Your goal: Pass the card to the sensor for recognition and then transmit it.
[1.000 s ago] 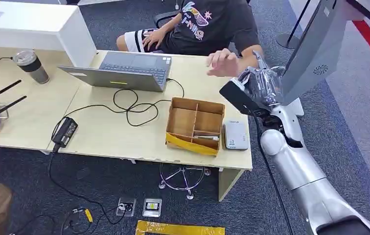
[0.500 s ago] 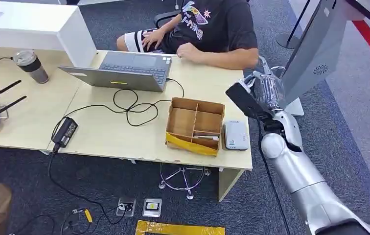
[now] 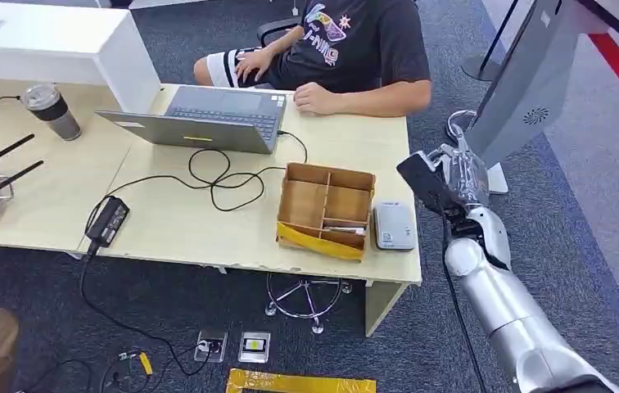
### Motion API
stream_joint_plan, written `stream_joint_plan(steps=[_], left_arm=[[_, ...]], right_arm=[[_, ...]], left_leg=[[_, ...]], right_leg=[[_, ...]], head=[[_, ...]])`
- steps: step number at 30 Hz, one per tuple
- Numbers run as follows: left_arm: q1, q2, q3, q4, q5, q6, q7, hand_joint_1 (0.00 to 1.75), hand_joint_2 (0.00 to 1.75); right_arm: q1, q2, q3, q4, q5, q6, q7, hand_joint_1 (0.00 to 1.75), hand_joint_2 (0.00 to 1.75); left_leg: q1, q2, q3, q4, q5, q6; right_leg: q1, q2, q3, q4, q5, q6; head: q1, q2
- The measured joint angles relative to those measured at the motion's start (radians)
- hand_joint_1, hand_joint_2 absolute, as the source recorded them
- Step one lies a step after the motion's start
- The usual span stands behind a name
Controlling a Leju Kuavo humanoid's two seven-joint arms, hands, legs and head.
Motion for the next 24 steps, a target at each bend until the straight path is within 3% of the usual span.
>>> stream_joint_plan(steps=[4,24], left_arm=[[0.0,0.0,0.0,0.0,0.0,0.0,0.0,0.0,1.75],[0.002,0.008,-0.019,0.0,-0.002,0.0,-0.008,0.0,1.75]], right_arm=[[0.032,-0.001,-0.016,0.042,-0.023,-0.042,-0.01,1.75,1.75],[0.125,0.015,-0.058,0.151,-0.071,-0.088,-0.013,1.75,1.75]], left_leg=[[0.0,0.0,-0.001,0.0,0.0,0.0],[0.0,0.002,-0.001,0.0,0.0,0.0]], right_leg=[[0.0,0.0,0.0,0.0,0.0,0.0],[0.0,0.002,-0.001,0.0,0.0,0.0]], head=[[0.0,0.0],[0.0,0.0]])
